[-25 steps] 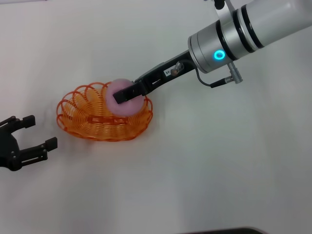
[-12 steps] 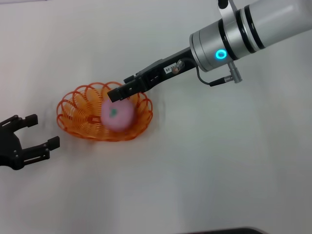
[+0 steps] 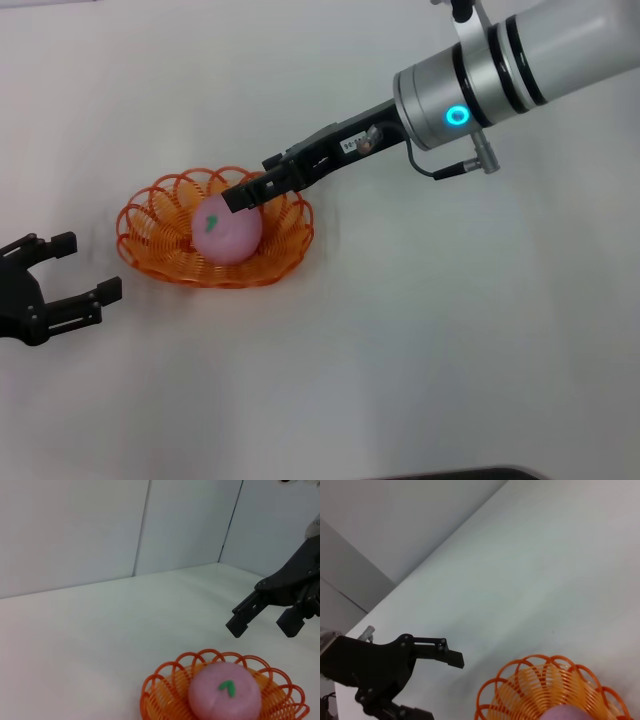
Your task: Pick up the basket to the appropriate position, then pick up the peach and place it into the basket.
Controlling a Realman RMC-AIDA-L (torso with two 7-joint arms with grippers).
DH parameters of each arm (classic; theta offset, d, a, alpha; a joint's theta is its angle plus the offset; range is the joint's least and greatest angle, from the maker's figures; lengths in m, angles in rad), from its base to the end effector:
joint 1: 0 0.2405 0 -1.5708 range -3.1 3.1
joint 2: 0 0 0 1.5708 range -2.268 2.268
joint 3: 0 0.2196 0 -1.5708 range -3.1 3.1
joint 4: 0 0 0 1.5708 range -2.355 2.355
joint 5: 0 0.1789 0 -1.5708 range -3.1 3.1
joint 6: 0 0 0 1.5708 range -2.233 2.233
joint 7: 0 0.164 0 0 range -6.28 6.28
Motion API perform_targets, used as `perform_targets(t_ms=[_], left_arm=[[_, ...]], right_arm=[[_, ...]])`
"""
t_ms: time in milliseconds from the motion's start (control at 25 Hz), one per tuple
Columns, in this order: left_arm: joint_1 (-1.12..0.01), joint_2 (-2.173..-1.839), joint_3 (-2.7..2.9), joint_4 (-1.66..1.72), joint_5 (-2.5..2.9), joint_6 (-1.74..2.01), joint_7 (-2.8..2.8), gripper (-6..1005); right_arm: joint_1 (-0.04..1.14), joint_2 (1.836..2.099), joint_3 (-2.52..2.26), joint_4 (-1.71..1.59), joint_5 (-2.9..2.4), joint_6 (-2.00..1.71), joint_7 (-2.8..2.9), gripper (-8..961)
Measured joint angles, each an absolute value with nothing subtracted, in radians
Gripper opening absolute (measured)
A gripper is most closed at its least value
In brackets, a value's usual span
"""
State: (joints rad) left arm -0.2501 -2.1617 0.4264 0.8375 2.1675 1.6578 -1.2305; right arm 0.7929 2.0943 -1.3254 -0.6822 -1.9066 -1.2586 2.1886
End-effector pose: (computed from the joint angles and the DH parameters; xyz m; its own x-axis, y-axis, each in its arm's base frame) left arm -0.2833 0.2254 0.0184 0.7706 0.4004 0.4959 0.5851 -0.7529 -0.3013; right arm 0.1223 0.3198 -0.0762 0.7090 -0.6841 -0.1710 -0.6853 -0.7256 0.0614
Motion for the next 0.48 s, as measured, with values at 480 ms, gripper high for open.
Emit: perform_targets(t_ms=[480], left_arm=[[-0.260, -2.157, 0.423, 0.820, 2.167, 1.653, -1.230, 888]], right_arm=[[0.543, 2.088, -1.111, -0.785, -1.733, -1.420, 1.809, 957]])
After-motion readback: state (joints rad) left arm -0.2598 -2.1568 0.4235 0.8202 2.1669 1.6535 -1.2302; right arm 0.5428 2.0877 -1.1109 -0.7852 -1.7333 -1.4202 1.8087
